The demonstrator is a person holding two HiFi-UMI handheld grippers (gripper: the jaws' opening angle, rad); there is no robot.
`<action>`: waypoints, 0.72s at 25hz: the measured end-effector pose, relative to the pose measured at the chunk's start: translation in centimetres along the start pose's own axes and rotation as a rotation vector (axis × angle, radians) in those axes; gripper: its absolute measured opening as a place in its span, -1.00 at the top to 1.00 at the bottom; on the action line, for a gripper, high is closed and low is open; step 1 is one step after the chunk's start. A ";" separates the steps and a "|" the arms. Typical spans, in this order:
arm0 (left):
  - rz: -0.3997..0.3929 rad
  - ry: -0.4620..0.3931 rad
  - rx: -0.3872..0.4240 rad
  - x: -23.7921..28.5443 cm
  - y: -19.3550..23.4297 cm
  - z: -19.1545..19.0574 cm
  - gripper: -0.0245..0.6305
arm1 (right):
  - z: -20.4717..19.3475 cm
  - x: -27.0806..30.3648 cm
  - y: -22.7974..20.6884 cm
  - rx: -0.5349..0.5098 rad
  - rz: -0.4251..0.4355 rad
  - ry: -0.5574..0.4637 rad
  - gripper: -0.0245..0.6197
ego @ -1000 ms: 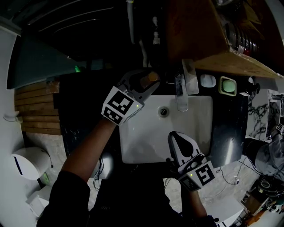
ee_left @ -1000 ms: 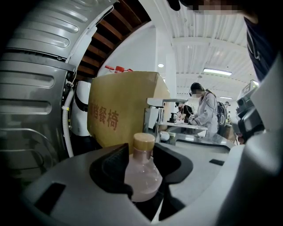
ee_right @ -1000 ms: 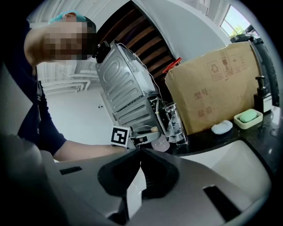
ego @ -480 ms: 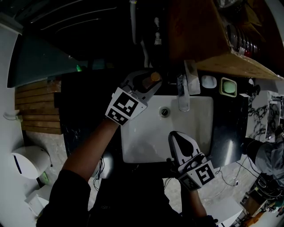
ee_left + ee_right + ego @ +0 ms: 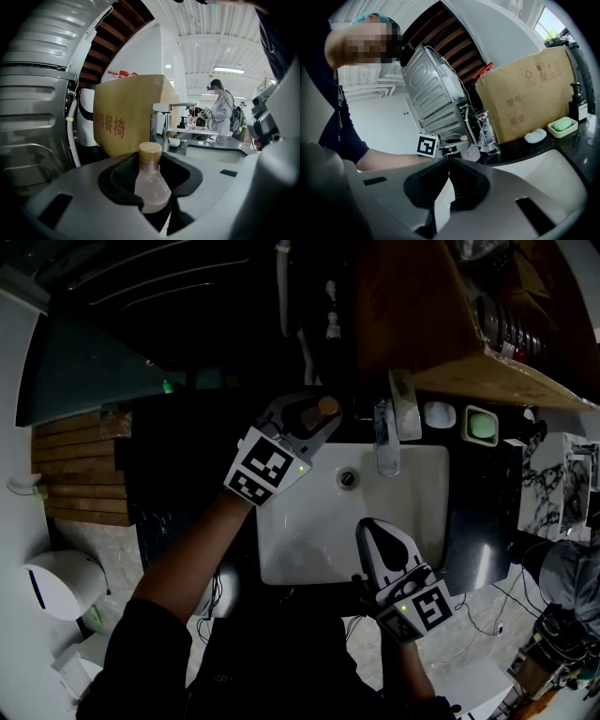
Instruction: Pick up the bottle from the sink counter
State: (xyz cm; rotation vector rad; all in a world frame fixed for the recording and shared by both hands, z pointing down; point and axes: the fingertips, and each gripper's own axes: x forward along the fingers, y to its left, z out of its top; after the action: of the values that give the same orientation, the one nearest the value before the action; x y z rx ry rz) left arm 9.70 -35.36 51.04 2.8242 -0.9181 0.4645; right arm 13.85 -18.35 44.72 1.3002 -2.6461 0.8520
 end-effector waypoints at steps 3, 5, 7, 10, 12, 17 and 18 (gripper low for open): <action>-0.004 0.005 0.000 -0.2 -0.2 0.0 0.49 | 0.1 0.0 0.1 -0.002 -0.001 -0.003 0.86; -0.009 0.005 0.003 -0.4 -0.3 0.0 0.49 | 0.2 -0.1 0.3 -0.004 -0.001 -0.006 0.86; -0.011 0.003 0.004 -0.6 -0.4 0.2 0.49 | 0.3 -0.1 0.5 -0.007 0.000 -0.009 0.86; -0.011 -0.004 0.005 -1.0 -0.5 0.6 0.49 | 0.6 -0.1 0.8 -0.013 -0.001 -0.012 0.86; -0.012 -0.010 0.007 -1.3 -0.5 1.0 0.49 | 0.8 -0.2 1.1 -0.017 -0.001 -0.015 0.86; -0.014 -0.025 0.018 -2.4 -0.8 2.3 0.49 | 1.4 -0.5 1.9 -0.029 0.001 -0.026 0.86; -0.014 -0.028 0.020 -2.6 -0.8 2.5 0.49 | 1.5 -0.5 2.0 -0.032 0.001 -0.029 0.86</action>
State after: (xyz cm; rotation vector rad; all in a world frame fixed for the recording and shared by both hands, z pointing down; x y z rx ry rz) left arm 8.77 -33.83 47.76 2.8605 -0.9031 0.4362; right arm 12.90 -17.81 42.36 1.3138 -2.6714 0.7941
